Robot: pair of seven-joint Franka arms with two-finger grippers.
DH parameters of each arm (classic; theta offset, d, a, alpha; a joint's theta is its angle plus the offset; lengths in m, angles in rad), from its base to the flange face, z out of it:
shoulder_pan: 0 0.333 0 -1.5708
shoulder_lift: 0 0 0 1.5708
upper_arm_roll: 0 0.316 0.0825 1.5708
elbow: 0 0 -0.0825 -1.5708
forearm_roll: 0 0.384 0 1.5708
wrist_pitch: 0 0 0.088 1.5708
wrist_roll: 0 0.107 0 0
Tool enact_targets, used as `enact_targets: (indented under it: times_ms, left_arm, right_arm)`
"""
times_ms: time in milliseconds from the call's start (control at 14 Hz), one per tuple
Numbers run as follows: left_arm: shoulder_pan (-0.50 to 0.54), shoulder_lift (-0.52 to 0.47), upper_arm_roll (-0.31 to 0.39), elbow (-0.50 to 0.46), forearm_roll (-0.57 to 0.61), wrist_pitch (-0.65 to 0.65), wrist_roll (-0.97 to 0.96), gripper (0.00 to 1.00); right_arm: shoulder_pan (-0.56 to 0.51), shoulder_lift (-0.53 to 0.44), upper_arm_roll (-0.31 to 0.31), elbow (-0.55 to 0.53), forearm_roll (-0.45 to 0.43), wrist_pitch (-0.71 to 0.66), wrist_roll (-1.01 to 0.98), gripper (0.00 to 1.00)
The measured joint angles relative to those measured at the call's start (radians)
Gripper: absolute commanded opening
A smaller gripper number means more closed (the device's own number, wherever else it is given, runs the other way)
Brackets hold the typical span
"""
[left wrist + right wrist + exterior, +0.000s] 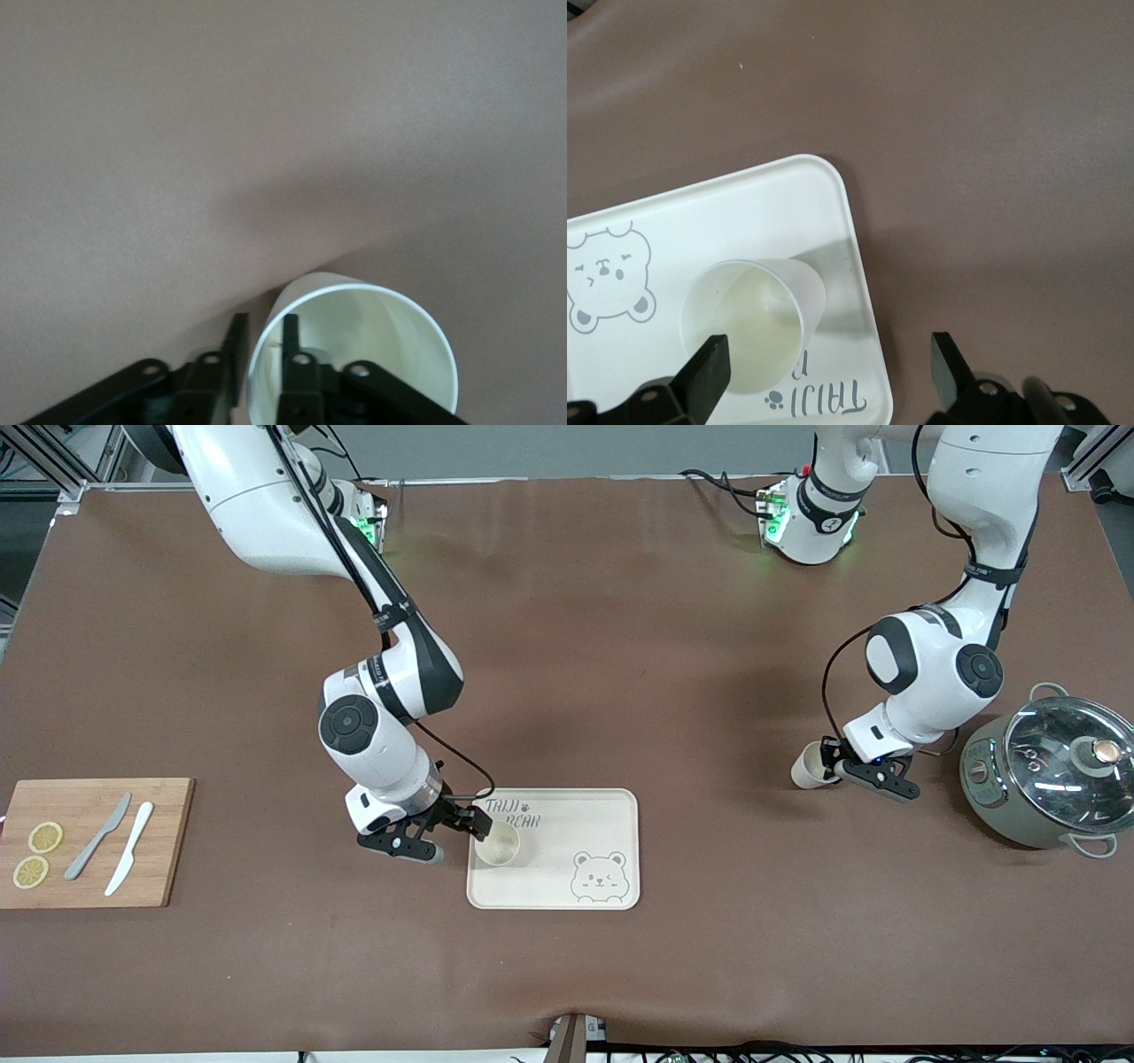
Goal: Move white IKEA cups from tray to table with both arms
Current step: 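Set the cup beside the pot while the right gripper grasps the other cup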
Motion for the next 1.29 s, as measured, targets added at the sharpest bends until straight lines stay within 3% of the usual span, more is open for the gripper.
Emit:
enact_targets:
  times_ms: [214, 643, 786, 1000, 1286]
  left_arm:
    - [0.0, -0.011, 0.0, 0.046, 0.0, -0.024, -0.001, 1.0]
    - [0.002, -0.078, 0.014, 0.216, 0.04, -0.337, -0.141, 1.0]
    - [0.0, -0.081, 0.01, 0.31, 0.12, -0.426, -0.283, 1.0]
    - [-0.029, -0.048, 0.003, 0.446, 0.145, -0.472, -0.469, 1.0]
    - [-0.086, 0.045, -0.002, 0.598, 0.146, -0.473, -0.672, 1.0]
  right_arm:
    - [0.003, 0.037, 0.0, 0.027, -0.01, 0.009, 0.002, 1.0]
    - [0.021, 0.087, 0.0, 0.045, -0.028, 0.047, 0.004, 1.0]
    - [0.027, 0.091, 0.0, 0.049, -0.029, 0.048, 0.004, 0.83]
    - [0.033, 0.092, 0.0, 0.05, -0.049, 0.048, 0.004, 0.55]
    - [0.033, 0.092, -0.001, 0.05, -0.059, 0.048, 0.004, 0.37]
